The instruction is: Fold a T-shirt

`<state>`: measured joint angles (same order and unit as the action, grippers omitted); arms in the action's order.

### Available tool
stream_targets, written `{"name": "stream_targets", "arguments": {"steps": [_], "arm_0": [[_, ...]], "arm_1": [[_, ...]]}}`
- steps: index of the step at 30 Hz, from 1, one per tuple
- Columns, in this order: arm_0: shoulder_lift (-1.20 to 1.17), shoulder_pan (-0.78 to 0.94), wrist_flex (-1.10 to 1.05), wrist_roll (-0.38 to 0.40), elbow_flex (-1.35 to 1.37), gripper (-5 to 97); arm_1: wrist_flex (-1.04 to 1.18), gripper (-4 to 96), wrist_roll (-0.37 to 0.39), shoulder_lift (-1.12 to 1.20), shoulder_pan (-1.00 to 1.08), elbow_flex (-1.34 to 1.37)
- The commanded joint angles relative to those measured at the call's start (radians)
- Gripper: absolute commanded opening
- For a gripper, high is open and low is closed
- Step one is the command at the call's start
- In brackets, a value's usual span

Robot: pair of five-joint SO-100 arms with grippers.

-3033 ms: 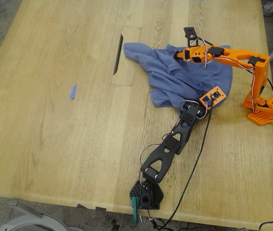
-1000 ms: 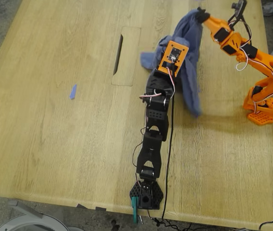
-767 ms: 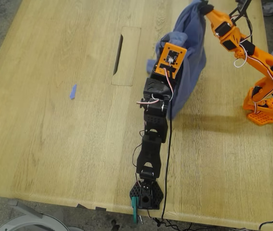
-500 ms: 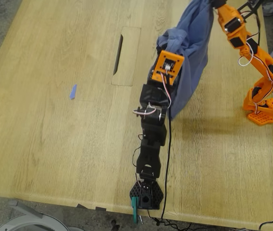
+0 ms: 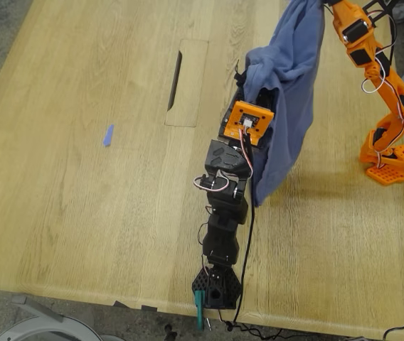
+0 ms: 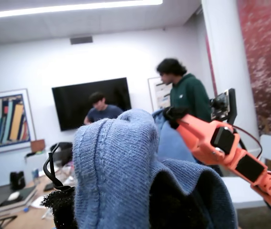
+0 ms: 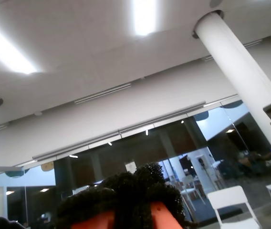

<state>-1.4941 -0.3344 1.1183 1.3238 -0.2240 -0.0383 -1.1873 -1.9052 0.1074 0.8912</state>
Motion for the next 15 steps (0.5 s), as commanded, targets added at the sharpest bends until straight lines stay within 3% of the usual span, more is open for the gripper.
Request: {"name": "stream_targets", "arguments": {"steps": [1,15], "arm_0": [[-0.118,-0.043,-0.074,0.009,-0.003,0],[-0.189,-0.238,-0.029,-0.014,0.066,0]], "arm_1": [[0.040,0.0,-0.008,-0.084,-0.018,-0.064],[0.379,0.0,-0.009,-0.249,-0.094,-0.114]]}}
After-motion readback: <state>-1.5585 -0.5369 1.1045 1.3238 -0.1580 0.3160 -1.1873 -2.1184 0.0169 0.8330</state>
